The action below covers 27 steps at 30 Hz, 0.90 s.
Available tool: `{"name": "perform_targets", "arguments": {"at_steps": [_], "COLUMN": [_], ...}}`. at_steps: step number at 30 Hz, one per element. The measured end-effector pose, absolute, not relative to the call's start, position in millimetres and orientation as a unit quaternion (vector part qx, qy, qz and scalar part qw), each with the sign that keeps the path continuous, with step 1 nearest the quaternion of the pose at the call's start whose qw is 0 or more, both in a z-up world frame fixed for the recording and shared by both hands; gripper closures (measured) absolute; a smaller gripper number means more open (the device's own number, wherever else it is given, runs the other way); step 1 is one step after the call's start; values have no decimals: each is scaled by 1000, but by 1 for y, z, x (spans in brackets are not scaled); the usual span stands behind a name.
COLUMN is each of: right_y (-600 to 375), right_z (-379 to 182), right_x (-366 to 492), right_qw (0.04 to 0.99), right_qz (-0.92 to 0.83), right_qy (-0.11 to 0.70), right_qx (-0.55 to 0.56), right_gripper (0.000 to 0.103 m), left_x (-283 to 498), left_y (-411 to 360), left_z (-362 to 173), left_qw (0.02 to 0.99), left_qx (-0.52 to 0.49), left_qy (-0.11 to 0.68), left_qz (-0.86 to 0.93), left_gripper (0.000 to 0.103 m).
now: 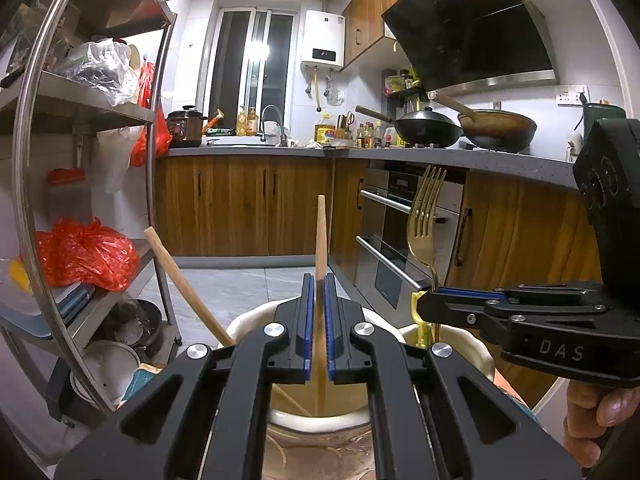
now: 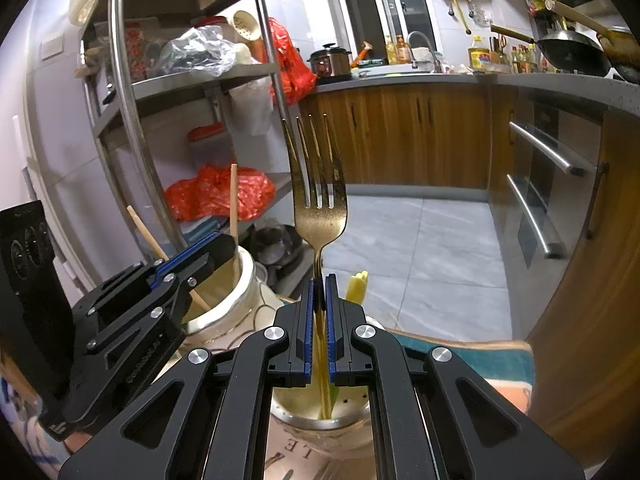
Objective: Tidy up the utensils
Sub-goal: 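Drop chopstick into tall holder with left tool while right drops gold fork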
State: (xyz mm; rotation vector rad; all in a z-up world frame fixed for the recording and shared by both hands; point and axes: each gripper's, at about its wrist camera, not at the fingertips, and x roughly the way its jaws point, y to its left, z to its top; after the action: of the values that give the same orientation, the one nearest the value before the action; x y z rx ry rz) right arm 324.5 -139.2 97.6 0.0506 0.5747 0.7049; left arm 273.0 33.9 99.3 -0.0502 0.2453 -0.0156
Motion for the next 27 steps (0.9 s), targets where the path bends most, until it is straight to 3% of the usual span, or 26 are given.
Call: {"name": "perform_targets", "arguments": {"at_steps": [7,10,20,27], "right_y": [-138,-136,-131,-141], "right_z": [93,91,89,99], "right_x": [328,330,332,316], "right_qw": [903,904,905,913], "right_qz": [332,328,326,322], "right_qy": [273,271,273,250], "right_qx": [28,26,23,18], "right_gripper": [96,96,96,86], "left_x": [266,258,227,206], "left_y": [35,34,34,51], "left_z": [104,108,118,125], "left_qw": [994,995,996,996], "left_qx": [-25,-26,-16,-35], "left_qy": [110,100,85,86], "left_qz": [-9,-11,-15,-6], "left_gripper": [96,81,60,59]}}
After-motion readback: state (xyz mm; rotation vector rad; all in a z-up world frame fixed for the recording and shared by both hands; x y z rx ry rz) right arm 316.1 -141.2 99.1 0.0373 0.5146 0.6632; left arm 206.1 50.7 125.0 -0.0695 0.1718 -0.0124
